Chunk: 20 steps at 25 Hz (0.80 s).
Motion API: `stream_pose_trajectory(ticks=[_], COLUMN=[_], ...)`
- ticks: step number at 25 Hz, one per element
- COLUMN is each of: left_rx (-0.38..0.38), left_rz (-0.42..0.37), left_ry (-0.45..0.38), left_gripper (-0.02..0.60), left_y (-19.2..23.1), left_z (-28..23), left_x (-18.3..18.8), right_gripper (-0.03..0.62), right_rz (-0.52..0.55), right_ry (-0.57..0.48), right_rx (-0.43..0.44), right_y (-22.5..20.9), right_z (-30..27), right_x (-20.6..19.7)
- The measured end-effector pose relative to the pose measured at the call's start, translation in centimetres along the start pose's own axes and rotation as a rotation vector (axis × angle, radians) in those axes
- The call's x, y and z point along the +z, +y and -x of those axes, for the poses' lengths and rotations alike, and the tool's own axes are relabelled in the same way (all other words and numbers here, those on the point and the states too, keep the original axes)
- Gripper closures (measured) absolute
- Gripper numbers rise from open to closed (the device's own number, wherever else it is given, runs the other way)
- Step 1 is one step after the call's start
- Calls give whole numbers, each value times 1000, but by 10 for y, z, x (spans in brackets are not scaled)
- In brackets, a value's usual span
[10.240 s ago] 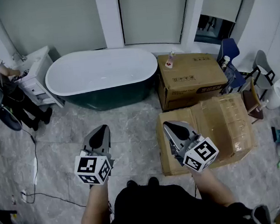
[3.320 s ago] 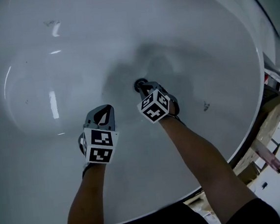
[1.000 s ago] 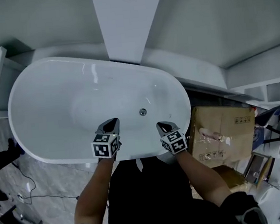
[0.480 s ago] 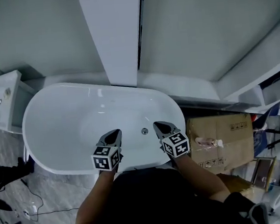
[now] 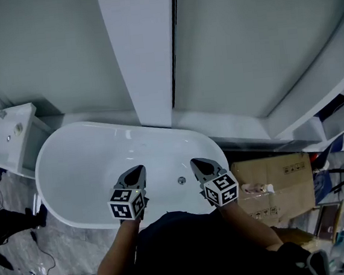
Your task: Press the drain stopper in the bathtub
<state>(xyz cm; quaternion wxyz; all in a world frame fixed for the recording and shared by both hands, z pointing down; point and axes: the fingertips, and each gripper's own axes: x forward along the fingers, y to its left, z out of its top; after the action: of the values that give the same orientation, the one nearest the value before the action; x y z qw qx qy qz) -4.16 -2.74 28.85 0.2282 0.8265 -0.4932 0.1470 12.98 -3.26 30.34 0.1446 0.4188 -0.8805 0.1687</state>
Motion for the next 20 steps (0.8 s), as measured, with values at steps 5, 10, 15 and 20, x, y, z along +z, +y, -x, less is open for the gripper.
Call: stream_pose_trajectory(ticks=[5, 10, 15, 20], left_rx=[28, 71, 97, 98], left_rz=[-51, -103, -103, -121], left_ry=[-72, -144, -202, -250], left_gripper=[567, 567, 568, 567], left_y=[3, 14, 23, 22], left_z=[11, 19, 31, 47], left_x=[34, 72, 102, 132], right_gripper=[580, 582, 582, 582], right_rz=[41, 87, 94, 129], right_ry=[-72, -155, -261, -348], right_rx=[31, 30, 7, 67], right_y=[3, -4, -7, 8], right_z=[12, 15, 23, 34], right_x=[38, 78, 121, 158])
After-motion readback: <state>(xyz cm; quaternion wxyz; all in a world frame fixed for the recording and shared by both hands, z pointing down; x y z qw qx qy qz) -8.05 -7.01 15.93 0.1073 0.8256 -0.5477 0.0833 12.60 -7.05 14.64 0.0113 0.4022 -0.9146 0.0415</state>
